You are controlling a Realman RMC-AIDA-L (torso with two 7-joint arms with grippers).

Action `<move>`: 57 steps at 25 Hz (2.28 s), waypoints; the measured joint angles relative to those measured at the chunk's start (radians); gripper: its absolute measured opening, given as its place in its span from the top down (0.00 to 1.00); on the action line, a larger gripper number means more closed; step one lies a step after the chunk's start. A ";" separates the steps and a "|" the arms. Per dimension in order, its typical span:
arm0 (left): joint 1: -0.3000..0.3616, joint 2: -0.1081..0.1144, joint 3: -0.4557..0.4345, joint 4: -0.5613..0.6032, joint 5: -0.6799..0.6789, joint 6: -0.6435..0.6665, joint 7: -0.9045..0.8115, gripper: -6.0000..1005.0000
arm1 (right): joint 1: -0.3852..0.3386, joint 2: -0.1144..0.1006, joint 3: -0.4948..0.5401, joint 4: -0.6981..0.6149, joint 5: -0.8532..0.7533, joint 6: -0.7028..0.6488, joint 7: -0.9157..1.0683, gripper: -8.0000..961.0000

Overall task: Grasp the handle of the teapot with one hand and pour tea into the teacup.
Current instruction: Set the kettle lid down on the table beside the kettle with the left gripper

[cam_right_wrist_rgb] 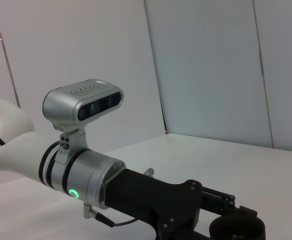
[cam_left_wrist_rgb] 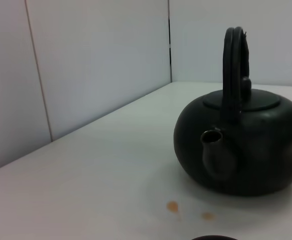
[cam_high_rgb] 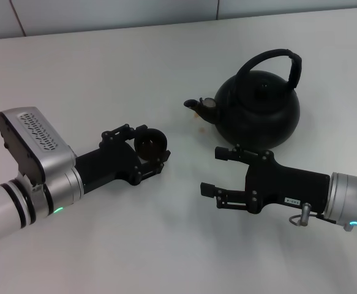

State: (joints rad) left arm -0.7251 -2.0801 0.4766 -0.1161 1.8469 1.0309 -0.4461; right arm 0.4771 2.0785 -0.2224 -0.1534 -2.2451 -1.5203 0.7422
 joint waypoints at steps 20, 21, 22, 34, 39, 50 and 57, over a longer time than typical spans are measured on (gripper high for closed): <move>-0.006 0.000 -0.027 -0.034 -0.001 -0.050 0.052 0.28 | 0.001 0.000 0.000 0.000 -0.002 0.000 0.001 0.13; -0.005 0.000 -0.028 -0.036 -0.001 -0.048 0.052 0.27 | 0.001 0.000 0.000 0.000 -0.002 -0.001 0.001 0.13; -0.005 0.000 -0.028 -0.036 -0.001 -0.048 0.052 0.27 | 0.001 0.000 0.000 0.000 -0.002 -0.001 0.001 0.13; 0.001 0.000 -0.039 -0.039 -0.005 -0.046 0.052 0.23 | 0.000 0.000 0.000 0.000 -0.004 -0.004 0.001 0.13; 0.003 0.000 -0.048 -0.041 -0.003 -0.044 0.051 0.21 | -0.001 0.000 0.000 0.000 -0.004 -0.005 0.001 0.13; 0.022 0.001 -0.052 -0.038 -0.001 0.008 0.048 0.15 | -0.009 0.000 0.000 0.000 -0.004 -0.004 0.002 0.13; 0.111 0.009 -0.052 0.032 -0.001 0.182 0.040 0.15 | -0.012 0.000 0.000 0.000 -0.001 -0.002 0.001 0.13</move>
State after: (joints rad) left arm -0.6146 -2.0714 0.4250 -0.0845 1.8455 1.2133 -0.4064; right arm 0.4655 2.0785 -0.2224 -0.1534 -2.2461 -1.5223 0.7436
